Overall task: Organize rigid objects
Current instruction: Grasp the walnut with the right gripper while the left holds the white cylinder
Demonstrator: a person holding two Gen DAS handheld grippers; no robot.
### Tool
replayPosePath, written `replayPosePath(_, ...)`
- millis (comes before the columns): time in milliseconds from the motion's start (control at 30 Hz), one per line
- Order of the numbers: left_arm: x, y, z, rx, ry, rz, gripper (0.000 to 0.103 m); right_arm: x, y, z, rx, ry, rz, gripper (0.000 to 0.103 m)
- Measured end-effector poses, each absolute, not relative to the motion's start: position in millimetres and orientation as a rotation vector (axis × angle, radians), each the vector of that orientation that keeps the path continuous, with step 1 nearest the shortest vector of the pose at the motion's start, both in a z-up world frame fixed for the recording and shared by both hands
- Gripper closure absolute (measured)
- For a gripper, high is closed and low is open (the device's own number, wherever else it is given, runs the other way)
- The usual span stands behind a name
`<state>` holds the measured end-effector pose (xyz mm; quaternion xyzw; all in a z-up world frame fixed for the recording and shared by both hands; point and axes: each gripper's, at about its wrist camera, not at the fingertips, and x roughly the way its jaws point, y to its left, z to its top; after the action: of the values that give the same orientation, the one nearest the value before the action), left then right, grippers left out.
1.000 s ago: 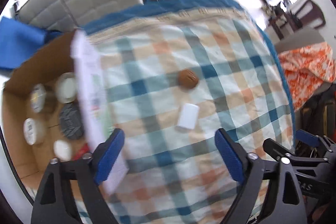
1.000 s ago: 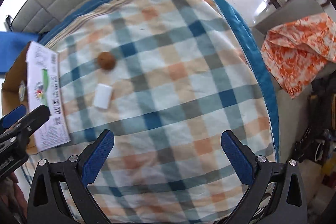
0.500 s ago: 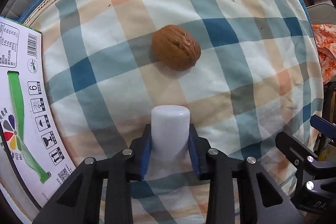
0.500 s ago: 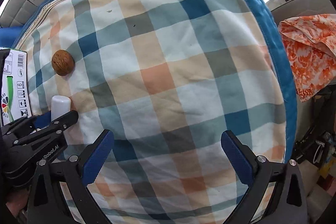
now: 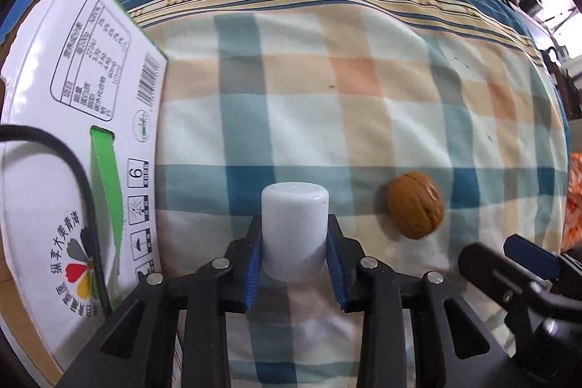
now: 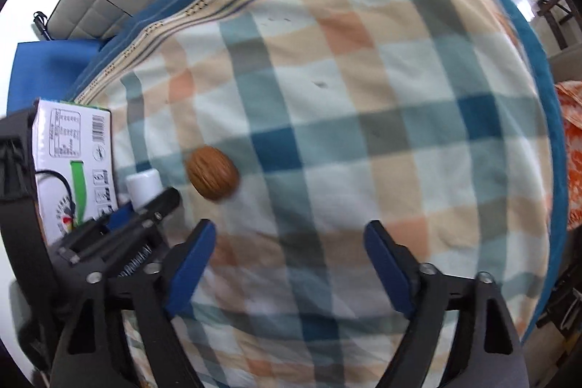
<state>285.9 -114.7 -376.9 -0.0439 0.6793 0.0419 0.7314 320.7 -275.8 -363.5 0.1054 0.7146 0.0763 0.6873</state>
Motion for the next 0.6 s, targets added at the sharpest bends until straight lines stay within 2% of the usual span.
replayPosePath(267, 281.9, -109.8, -380.3, -0.109, 1.484, 0.130, 0.074, 351.3, -242.3, -384.5, 0.239, 1.629, 0.253, 0.031)
replayPosePath(300, 283.3, -111.5, -378.9, -0.109, 1.484, 0.129, 0.074, 354.4, -240.1, -388.6, 0.243, 1.633, 0.254, 0.036)
replayPosePath(400, 290.0, -108.9, -378.5, -0.112, 1.488, 0.125, 0.074, 361.0, -236.9, -396.4, 0.275, 1.637, 0.247, 0.039)
replayPosePath(467, 295.7, -104.1, -374.5, -0.109, 1.492, 0.121, 0.074, 361.3, -232.9, -397.9, 0.251, 1.628, 0.228, 0.050)
replayPosePath(500, 297.3, -103.8, -374.0, -0.106, 1.492, 0.120, 0.074, 361.5, -229.9, -398.7, 0.228, 1.626, 0.223, 0.062)
replayPosePath(533, 296.9, -104.0, -373.6, -0.101, 1.492, 0.118, 0.074, 362.7, -229.5, -400.2, 0.213, 1.625, 0.220, 0.069)
replayPosePath(600, 302.4, -104.3, -382.1, -0.103, 1.493, 0.117, 0.074, 363.2, -230.3, -401.6, 0.219, 1.628, 0.219, 0.069)
